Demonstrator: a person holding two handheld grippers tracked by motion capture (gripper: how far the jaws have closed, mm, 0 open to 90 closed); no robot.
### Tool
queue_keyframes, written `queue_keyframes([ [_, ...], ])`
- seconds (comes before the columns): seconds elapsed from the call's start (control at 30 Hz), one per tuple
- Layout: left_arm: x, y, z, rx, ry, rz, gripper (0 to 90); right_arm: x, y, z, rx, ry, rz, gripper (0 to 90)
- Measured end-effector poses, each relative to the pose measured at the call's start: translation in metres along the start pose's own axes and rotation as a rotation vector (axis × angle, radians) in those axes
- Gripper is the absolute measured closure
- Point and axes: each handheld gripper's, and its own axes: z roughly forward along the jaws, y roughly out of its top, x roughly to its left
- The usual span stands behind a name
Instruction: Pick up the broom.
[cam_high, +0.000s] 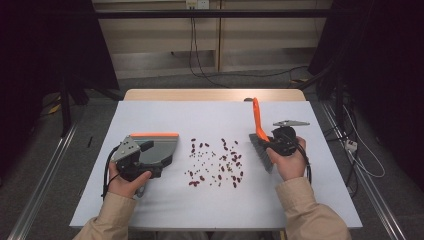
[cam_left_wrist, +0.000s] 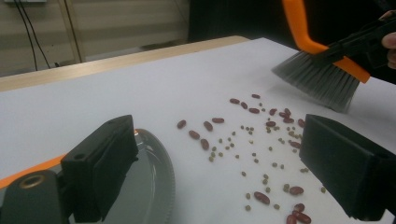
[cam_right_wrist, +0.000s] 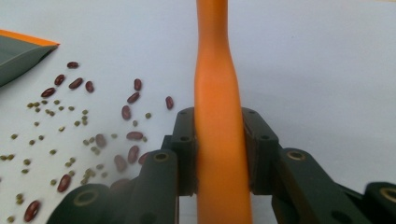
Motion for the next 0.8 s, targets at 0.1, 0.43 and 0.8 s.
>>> queue_keyframes([
  [0.1,0.0,-0.001,0.0,-0.001,-0.001,0.0,10.8,0.001,0.001,0.009,0.008,-0.009,0.003,70.0],
  [0.43,0.001,-0.002,0.001,0.003,0.002,-0.001,10.9,0.003,0.0,0.017,0.012,-0.033,-0.032,69.0],
  [0.8,0.0,-0.002,0.001,0.005,-0.001,0.005,10.9,0.001,-0.007,0.004,-0.002,-0.017,-0.061,58.2],
])
